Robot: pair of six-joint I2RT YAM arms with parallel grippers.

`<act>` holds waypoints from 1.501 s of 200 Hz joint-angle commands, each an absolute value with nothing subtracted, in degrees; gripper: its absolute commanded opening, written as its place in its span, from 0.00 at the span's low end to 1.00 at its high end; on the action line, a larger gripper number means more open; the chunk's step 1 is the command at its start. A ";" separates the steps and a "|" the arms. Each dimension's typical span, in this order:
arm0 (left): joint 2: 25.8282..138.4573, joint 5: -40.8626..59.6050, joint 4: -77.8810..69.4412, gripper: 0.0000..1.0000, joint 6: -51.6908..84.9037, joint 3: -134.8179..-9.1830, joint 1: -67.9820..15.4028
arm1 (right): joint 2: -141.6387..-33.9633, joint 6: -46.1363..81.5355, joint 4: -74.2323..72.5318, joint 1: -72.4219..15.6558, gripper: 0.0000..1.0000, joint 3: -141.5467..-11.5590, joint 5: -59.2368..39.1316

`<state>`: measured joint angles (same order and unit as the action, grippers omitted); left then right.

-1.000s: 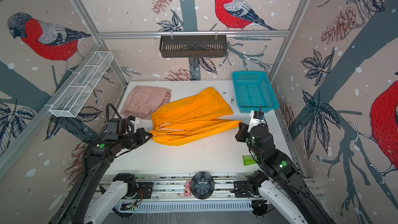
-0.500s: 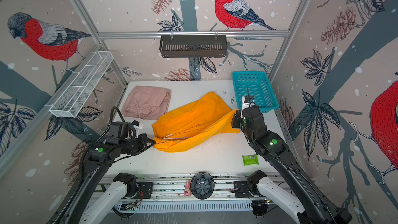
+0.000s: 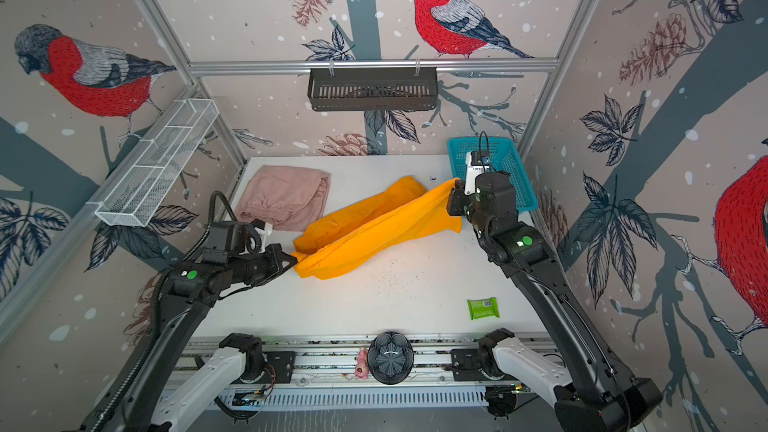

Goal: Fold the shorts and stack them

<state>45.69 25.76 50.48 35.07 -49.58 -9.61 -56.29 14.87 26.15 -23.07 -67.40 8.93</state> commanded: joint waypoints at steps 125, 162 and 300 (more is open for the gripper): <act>45.07 24.59 54.39 0.00 34.19 -50.38 -9.36 | -66.18 9.97 34.41 -22.34 0.00 -77.45 8.35; 50.93 26.07 51.48 0.00 32.95 -49.57 -5.07 | -78.27 5.49 30.98 -18.95 0.00 -83.36 5.20; 71.46 25.13 46.80 0.00 25.35 -47.99 3.93 | -113.47 0.04 31.46 -16.02 0.00 -106.43 -1.94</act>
<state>70.00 29.74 45.23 28.03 -48.40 3.18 -110.74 1.13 34.46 -16.47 -104.12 -4.91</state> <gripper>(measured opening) 0.067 0.048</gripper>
